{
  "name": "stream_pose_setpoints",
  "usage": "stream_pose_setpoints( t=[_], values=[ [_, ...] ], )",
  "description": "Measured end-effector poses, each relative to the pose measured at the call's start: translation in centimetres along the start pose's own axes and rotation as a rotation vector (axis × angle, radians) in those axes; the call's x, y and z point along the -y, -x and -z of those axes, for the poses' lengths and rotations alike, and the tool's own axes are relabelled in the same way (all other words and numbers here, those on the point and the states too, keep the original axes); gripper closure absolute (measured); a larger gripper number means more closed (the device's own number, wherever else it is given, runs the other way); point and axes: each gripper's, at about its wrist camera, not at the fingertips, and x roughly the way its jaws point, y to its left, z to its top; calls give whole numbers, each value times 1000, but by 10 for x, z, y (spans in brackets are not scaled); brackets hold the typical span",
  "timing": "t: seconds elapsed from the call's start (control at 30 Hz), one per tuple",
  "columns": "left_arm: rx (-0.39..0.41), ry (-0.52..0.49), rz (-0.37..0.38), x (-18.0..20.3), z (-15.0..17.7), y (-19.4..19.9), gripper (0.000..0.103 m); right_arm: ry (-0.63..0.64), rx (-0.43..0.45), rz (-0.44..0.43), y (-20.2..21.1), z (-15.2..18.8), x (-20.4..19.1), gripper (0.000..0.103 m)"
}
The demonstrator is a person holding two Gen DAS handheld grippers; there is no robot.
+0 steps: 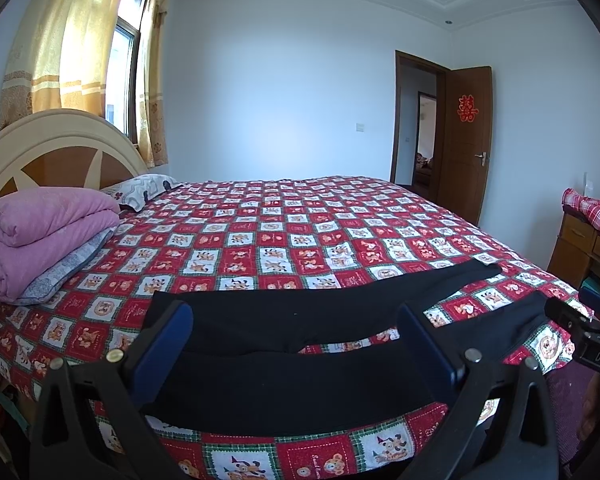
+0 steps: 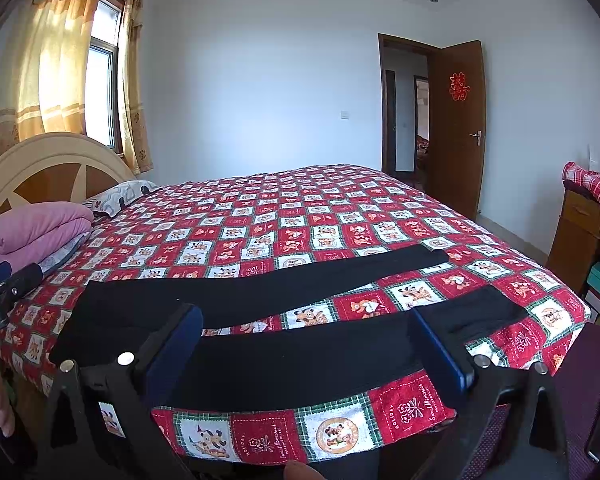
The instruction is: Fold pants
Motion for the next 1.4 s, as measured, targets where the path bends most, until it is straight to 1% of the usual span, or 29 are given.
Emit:
stream_pose_setpoints(
  t=[0.5,0.73,0.87,0.93,1.0,1.07,1.13,1.2,1.3,1.4],
  values=[
    [0,0,-1,0,1,0,0,2,2,-3,1,0,0,1],
    [-8,4,-2,0,7,-4,0,17,-16,-19,-3,3,-6,1],
    [-27,14,11,-2,11,-15,0,30,-26,-13,-10,7,-8,1],
    [-35,1,19,-2,16,-27,0,48,-34,-8,-17,11,-8,1],
    [-51,-24,3,-4,22,-43,0,60,-40,-3,-25,15,-8,1],
    [-87,-25,-17,-13,29,-64,0,87,-57,8,-41,20,-7,1],
    [-153,-4,-55,-29,35,-92,0,111,-91,30,-61,27,-2,1],
    [-196,15,-107,-48,43,-116,0,126,-122,33,-81,33,3,1],
    [-257,55,-194,-91,47,-150,0,129,-184,7,-113,38,11,1],
    [-291,99,-241,-129,40,-175,0,120,-215,-15,-140,36,19,1]
  ],
)
